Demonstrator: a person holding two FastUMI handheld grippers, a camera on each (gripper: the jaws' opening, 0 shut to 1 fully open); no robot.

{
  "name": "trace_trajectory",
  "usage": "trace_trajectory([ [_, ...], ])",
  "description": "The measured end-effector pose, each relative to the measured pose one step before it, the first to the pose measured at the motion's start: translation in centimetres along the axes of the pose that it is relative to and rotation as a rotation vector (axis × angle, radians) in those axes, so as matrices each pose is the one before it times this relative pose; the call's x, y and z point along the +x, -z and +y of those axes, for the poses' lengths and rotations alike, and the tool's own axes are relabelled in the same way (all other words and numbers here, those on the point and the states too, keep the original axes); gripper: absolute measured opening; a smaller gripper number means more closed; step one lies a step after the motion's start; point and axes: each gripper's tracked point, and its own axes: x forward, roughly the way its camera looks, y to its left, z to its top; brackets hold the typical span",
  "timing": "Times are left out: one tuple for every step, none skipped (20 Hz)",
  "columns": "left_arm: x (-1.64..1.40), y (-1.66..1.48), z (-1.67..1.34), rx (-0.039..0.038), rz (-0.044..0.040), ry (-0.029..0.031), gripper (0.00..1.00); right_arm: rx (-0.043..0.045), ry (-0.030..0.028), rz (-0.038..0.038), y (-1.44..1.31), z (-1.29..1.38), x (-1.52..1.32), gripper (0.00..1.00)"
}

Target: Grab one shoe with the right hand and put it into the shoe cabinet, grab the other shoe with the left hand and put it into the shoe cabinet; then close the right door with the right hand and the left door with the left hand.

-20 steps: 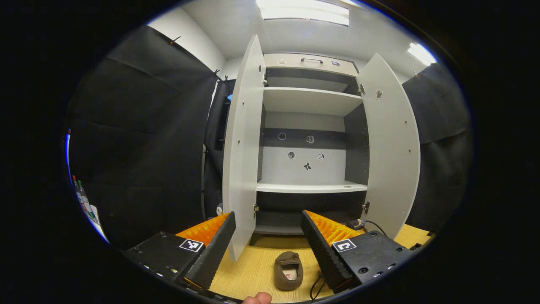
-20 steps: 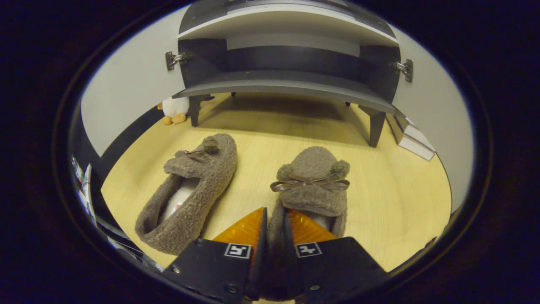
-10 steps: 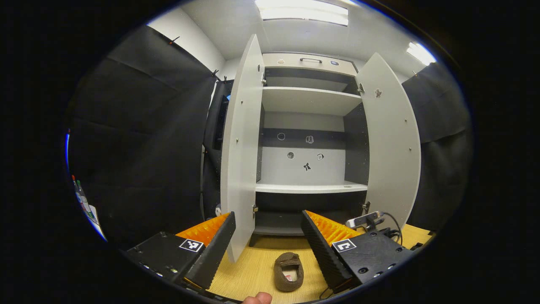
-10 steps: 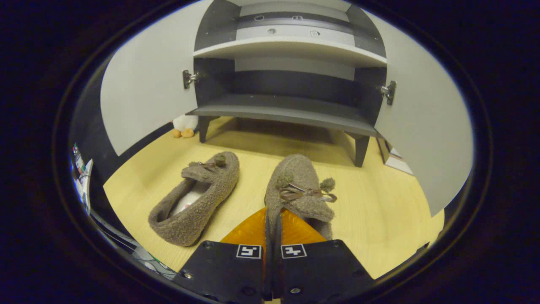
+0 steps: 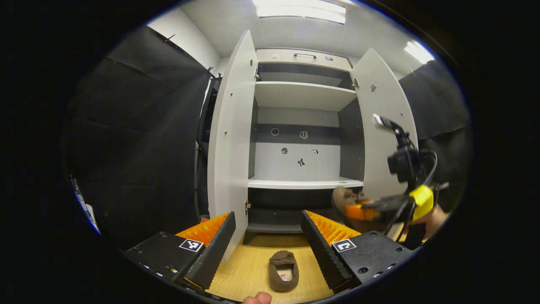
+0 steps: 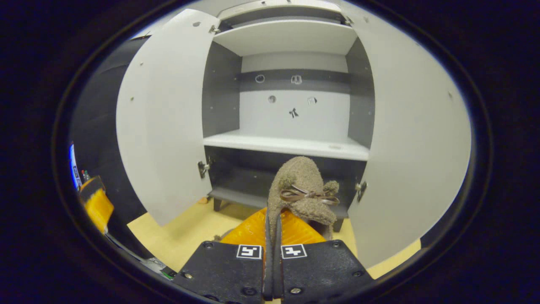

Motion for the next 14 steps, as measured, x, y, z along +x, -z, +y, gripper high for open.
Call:
trace_trajectory([
  [0.009,-0.042,-0.006,0.00696,-0.00335,-0.00388,0.95,-0.01399,0.00674,-0.02370,-2.192,-0.328,0.639,0.04],
  [0.022,0.160,-0.086,0.00228,0.00208,0.00016,0.95,-0.01407,0.00596,-0.01652,-2.160,-0.408,1.004,0.04],
  [-0.081,0.132,-0.090,-0.00053,0.00260,0.00269,0.95,-0.01786,0.00816,-0.01061,-1.937,-0.452,1.289,0.04],
  [-0.109,-0.013,-0.155,-0.00206,0.00195,0.00580,0.95,-0.01976,0.01566,-0.00174,-1.870,-0.636,1.506,0.02],
  [-0.040,-0.017,-0.164,-0.00210,-0.00007,0.00702,0.95,-0.01219,0.01363,-0.00116,-1.632,-0.490,1.686,0.04],
  [-0.096,-0.129,-0.150,-0.00122,-0.00003,0.00613,0.95,-0.00658,0.02020,0.00941,-1.370,-0.580,1.846,0.04],
  [-0.053,0.100,-0.195,0.00064,0.00028,0.00789,0.95,-0.00826,0.01674,0.01810,-0.810,-0.491,1.842,0.04],
  [-0.019,-0.074,0.003,0.00174,-0.00570,0.00062,0.95,-0.01677,0.02272,0.01899,-0.716,-0.489,1.888,0.04],
  [0.051,-0.130,0.147,-0.00180,-0.00730,-0.00800,0.95,-0.01849,0.03167,0.01871,-0.458,-0.513,2.078,0.04],
  [0.216,-0.023,0.016,-0.00572,-0.00050,-0.00234,0.95,-0.01535,0.02933,0.02253,-0.427,-0.551,1.896,0.04],
  [0.180,0.026,-0.070,-0.00417,-0.00009,0.00074,0.95,-0.00726,0.02598,0.02210,-0.213,-0.207,1.599,0.04],
  [-0.039,-0.129,0.060,0.00010,-0.00364,-0.00268,0.95,-0.00770,0.01532,0.02677,-0.093,-0.020,1.475,0.04],
  [0.094,-0.092,0.142,0.00298,-0.00391,-0.00389,0.95,-0.00595,0.00714,0.02973,0.327,0.063,0.887,0.04],
  [-0.036,-0.039,0.234,0.00513,-0.00180,-0.00689,0.95,-0.00352,-0.00170,0.02901,0.259,0.375,0.808,0.04],
])
